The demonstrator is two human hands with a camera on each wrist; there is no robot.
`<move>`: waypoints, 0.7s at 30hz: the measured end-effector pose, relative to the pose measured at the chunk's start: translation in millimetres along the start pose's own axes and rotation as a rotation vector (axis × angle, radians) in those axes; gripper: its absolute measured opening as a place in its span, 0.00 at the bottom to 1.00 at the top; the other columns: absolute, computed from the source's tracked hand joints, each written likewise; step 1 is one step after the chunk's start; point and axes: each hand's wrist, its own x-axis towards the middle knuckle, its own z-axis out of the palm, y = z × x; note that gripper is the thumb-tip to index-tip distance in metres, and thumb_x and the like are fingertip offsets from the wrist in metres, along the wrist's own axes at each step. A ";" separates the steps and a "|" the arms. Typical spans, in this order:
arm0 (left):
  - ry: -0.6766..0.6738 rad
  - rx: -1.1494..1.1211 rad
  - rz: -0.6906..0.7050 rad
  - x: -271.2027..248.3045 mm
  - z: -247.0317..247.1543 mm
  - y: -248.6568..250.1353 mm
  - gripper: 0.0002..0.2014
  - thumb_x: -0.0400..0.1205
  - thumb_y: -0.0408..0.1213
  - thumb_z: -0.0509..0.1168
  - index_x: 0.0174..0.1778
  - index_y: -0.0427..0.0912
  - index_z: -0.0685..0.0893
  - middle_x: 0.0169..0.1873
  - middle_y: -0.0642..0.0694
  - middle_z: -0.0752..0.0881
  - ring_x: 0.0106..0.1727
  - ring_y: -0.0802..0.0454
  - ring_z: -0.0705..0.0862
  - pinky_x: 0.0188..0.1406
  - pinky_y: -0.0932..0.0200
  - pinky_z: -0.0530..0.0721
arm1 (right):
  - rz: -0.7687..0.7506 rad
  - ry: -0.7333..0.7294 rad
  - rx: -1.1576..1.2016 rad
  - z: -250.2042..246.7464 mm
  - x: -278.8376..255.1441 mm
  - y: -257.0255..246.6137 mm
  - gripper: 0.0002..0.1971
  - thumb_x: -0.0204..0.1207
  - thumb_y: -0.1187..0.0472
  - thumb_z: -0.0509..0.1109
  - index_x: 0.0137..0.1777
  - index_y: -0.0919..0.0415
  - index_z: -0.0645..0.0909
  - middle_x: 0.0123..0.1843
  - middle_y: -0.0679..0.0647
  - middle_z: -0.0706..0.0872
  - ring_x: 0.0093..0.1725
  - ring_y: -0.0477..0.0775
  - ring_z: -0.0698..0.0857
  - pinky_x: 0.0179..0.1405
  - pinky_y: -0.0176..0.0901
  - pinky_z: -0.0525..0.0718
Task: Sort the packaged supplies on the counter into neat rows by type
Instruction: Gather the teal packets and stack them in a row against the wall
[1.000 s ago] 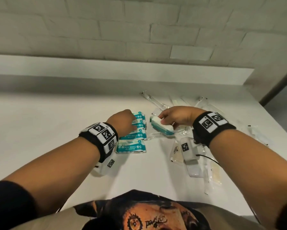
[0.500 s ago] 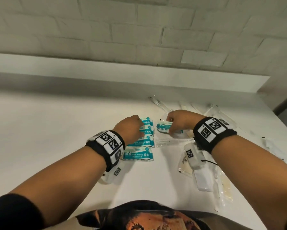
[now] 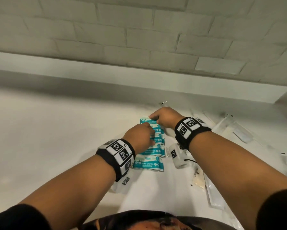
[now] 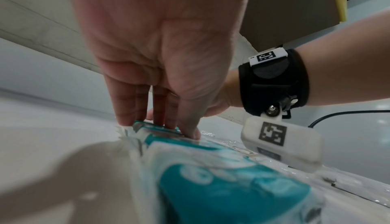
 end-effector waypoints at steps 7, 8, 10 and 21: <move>-0.019 -0.003 -0.001 -4.1 -5.7 4.2 0.25 0.80 0.49 0.66 0.72 0.44 0.77 0.74 0.47 0.74 0.70 0.46 0.77 0.68 0.50 0.76 | -0.063 -0.098 -0.111 -4.8 -1.1 4.1 0.20 0.81 0.69 0.63 0.71 0.54 0.80 0.78 0.48 0.74 0.75 0.50 0.74 0.73 0.39 0.68; -0.051 -0.011 0.002 -7.3 -7.1 4.0 0.30 0.80 0.52 0.66 0.76 0.44 0.72 0.78 0.47 0.69 0.76 0.46 0.71 0.73 0.49 0.72 | -0.079 -0.114 -0.145 -5.6 -1.7 4.8 0.22 0.81 0.70 0.62 0.73 0.53 0.78 0.80 0.47 0.71 0.77 0.50 0.72 0.75 0.40 0.66; -0.170 0.060 0.054 -15.0 -10.2 3.2 0.46 0.75 0.60 0.68 0.84 0.43 0.56 0.85 0.47 0.52 0.86 0.45 0.49 0.83 0.46 0.52 | -0.113 -0.071 -0.157 -9.0 -2.6 7.9 0.23 0.80 0.71 0.61 0.73 0.53 0.78 0.82 0.48 0.68 0.78 0.51 0.71 0.75 0.42 0.68; -0.222 0.259 0.119 -20.0 4.1 1.8 0.53 0.72 0.49 0.71 0.85 0.42 0.43 0.85 0.45 0.44 0.86 0.46 0.45 0.85 0.48 0.47 | -0.157 -0.047 -0.362 -4.0 4.9 11.0 0.18 0.78 0.66 0.65 0.64 0.51 0.84 0.64 0.48 0.80 0.61 0.53 0.80 0.55 0.44 0.79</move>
